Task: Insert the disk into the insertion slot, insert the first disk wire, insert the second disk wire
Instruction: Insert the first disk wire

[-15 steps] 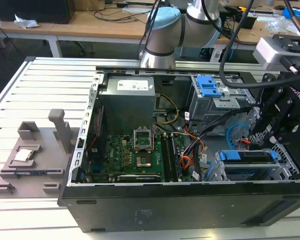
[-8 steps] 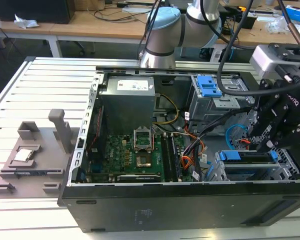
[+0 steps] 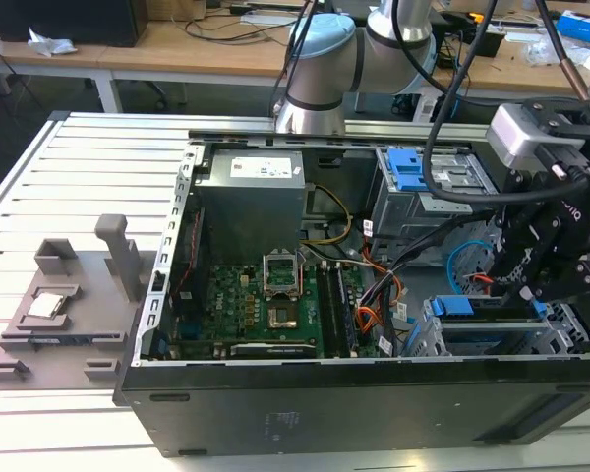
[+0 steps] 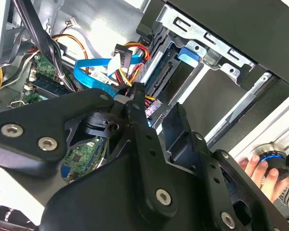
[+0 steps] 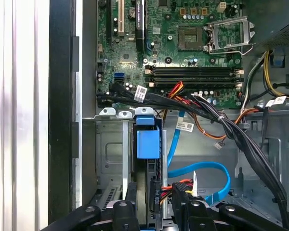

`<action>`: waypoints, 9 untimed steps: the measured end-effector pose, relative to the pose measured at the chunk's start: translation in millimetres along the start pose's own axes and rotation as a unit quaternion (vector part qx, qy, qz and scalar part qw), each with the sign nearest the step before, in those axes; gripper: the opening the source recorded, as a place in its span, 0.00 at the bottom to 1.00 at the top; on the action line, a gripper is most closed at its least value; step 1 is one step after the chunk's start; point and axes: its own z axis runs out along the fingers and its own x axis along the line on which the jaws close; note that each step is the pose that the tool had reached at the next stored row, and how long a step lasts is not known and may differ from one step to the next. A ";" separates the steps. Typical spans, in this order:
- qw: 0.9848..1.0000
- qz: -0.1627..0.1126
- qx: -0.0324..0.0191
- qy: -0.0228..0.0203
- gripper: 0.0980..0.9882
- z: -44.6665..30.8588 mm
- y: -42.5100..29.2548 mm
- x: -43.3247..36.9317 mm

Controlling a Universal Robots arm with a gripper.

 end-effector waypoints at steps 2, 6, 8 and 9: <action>1.000 0.000 0.000 0.000 0.36 0.1 0.0 0.0; 1.000 0.000 0.000 0.000 0.20 0.1 0.0 0.1; 1.000 0.000 0.000 0.000 0.08 0.1 0.0 0.1; 1.000 0.000 0.000 0.000 0.08 0.1 0.0 0.2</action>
